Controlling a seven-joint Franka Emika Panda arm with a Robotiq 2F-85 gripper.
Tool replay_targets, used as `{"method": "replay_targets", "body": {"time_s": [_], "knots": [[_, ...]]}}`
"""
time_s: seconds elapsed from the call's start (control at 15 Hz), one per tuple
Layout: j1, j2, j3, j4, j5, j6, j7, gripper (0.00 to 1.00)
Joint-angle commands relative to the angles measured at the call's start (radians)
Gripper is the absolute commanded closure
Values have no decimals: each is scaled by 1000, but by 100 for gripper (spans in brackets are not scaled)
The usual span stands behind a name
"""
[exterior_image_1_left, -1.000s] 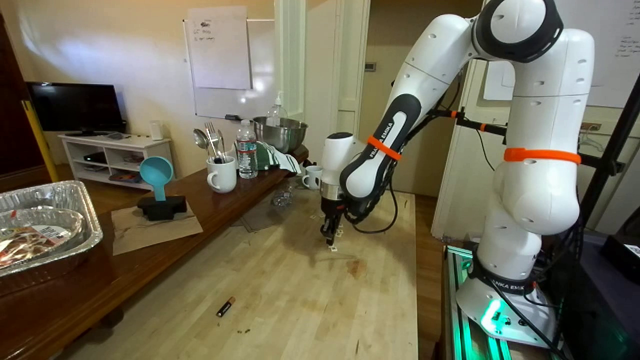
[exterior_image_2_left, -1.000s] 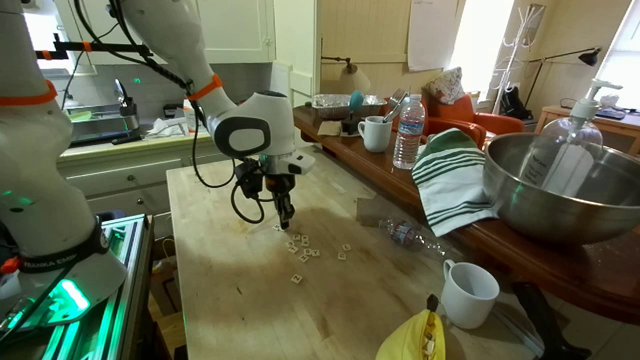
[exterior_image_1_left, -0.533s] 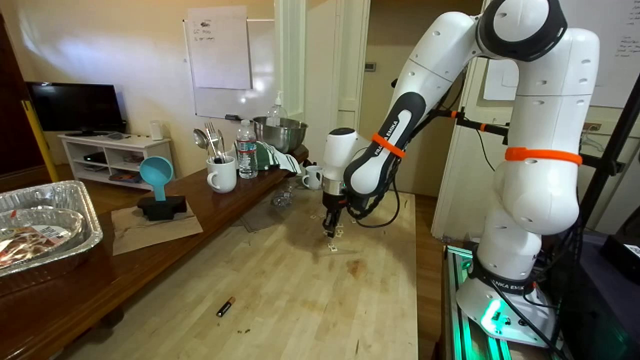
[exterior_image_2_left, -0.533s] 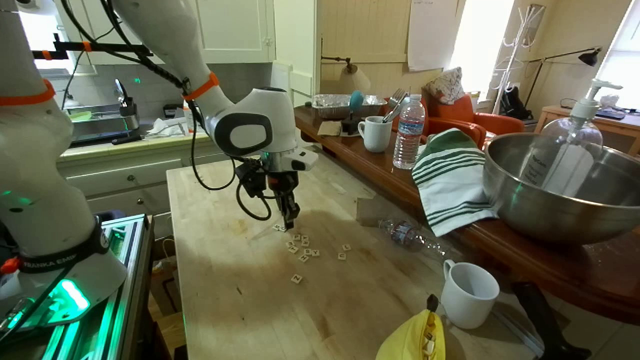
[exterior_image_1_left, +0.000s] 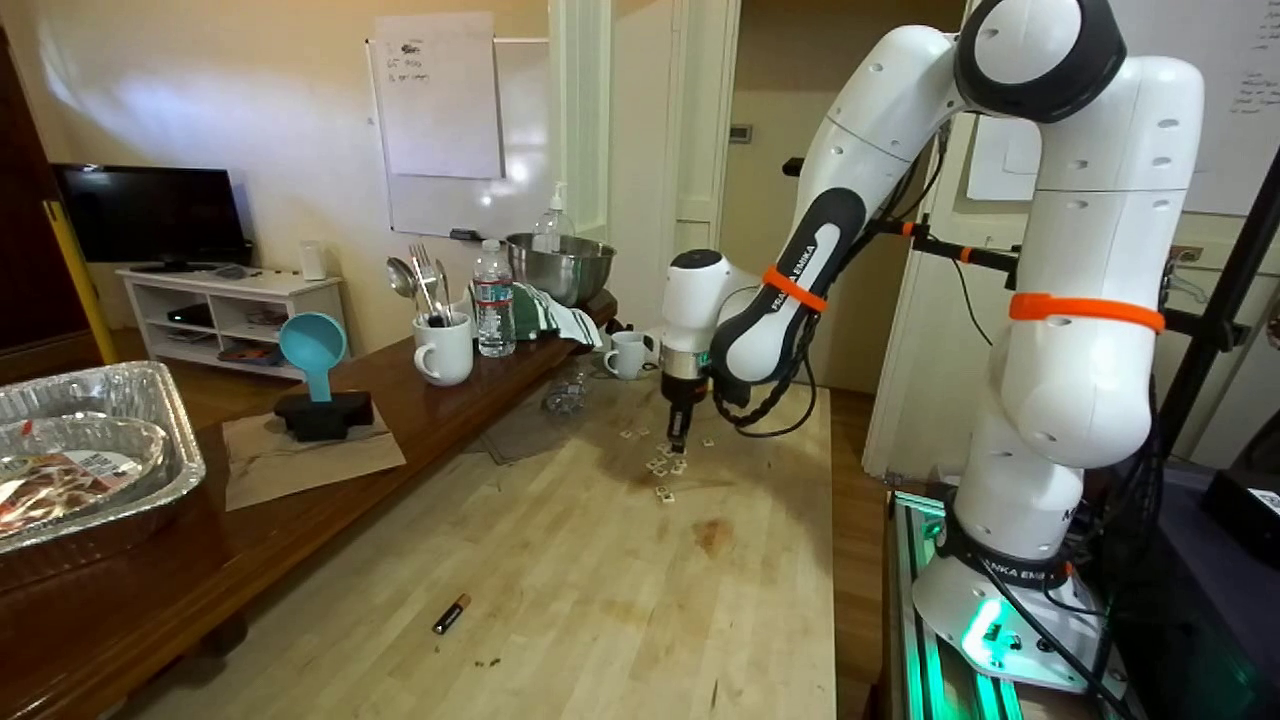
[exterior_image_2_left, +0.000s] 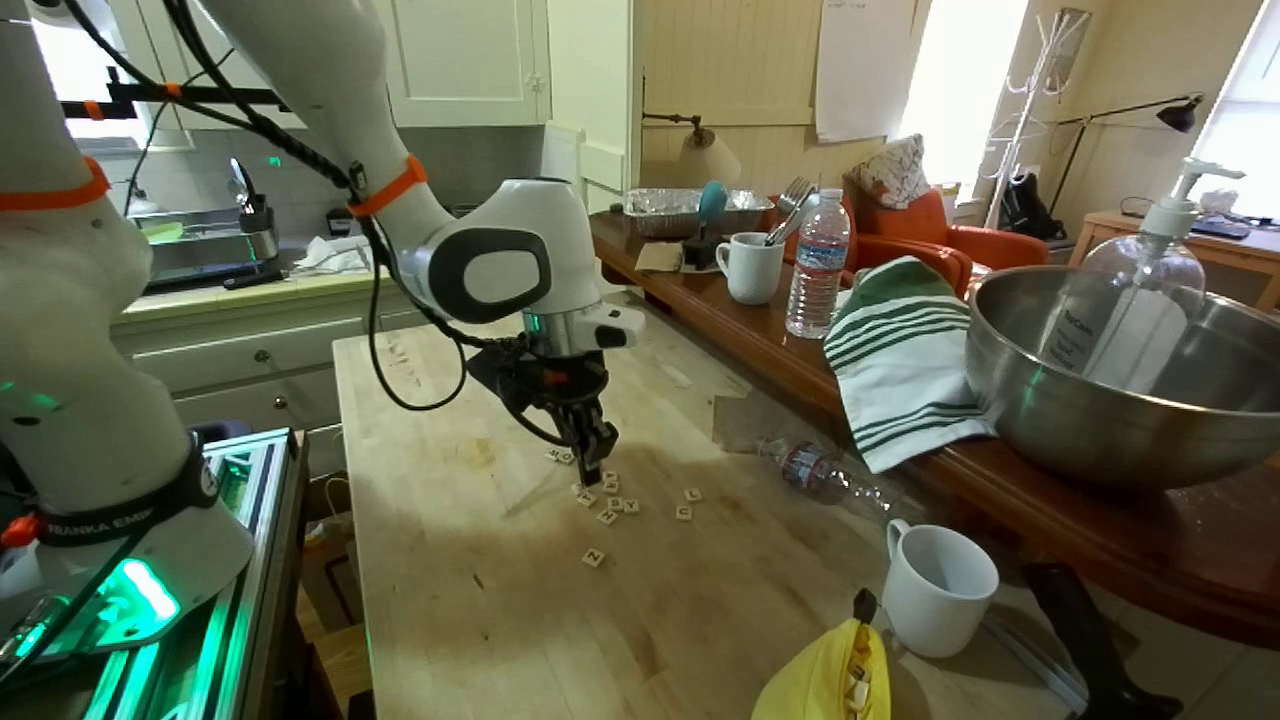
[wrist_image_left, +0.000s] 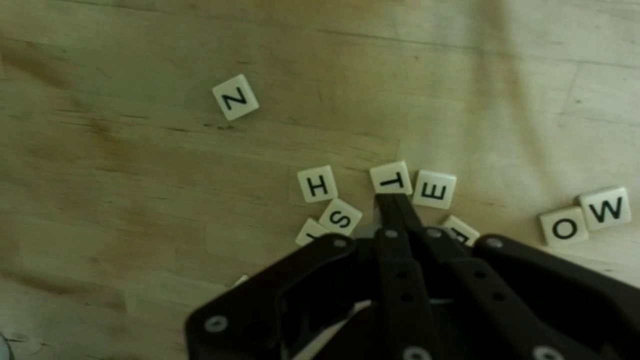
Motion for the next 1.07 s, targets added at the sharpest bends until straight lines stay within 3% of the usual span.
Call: {"method": "replay_targets", "body": {"time_s": [0.0,1.0], "knots": [[-20,12,-18,-11,-93,56,-32,100],[-26,88,-42,-28,-182,195,-85,100]]}}
